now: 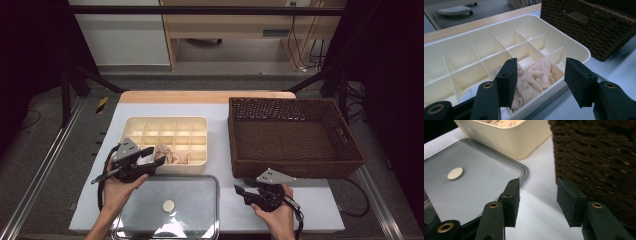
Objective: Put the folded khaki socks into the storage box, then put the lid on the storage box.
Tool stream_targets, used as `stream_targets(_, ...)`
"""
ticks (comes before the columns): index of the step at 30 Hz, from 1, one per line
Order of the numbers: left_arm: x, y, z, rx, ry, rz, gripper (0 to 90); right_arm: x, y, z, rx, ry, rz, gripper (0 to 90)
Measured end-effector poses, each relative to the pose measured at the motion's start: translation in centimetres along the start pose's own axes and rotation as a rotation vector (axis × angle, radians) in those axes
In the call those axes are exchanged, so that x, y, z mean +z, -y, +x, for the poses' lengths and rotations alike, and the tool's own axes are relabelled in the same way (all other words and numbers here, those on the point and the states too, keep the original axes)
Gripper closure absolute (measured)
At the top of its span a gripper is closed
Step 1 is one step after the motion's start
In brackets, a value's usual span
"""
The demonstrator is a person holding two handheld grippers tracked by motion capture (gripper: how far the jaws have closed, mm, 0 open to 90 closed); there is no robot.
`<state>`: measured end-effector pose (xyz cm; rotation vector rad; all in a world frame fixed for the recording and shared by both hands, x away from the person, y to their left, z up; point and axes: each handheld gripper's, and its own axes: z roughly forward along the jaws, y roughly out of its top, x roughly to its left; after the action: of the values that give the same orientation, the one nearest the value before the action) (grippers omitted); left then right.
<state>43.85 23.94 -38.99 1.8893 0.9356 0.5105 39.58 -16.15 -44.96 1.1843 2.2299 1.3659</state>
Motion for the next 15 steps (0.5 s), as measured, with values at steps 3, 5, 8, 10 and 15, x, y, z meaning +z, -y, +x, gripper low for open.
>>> stream_targets(3, -1.1, 1.4, 0.4, -0.008, -0.003, -0.005, 41.7, 0.2, -0.2, 0.5, -0.007, -0.018, -0.010, 53.0)
stream_targets(5, -1.6, 2.4, 0.6, -0.022, -0.003, 0.001, 41.2, 0.4, -0.3, 0.9, -0.009, -0.030, -0.012, 53.0)
stream_targets(8, -2.3, 4.0, 1.0, -0.043, -0.016, 0.008, 40.6, 0.8, -0.4, 1.4, -0.009, -0.039, -0.012, 53.3)
stream_targets(10, -2.7, 5.1, 1.3, -0.056, -0.022, 0.021, 40.4, 1.1, -0.4, 1.7, -0.006, -0.044, -0.008, 53.3)
stream_targets(15, -3.3, 7.9, 2.4, -0.117, -0.048, 0.060, 40.4, 2.2, -0.3, 2.4, -0.011, -0.062, 0.007, 53.6)
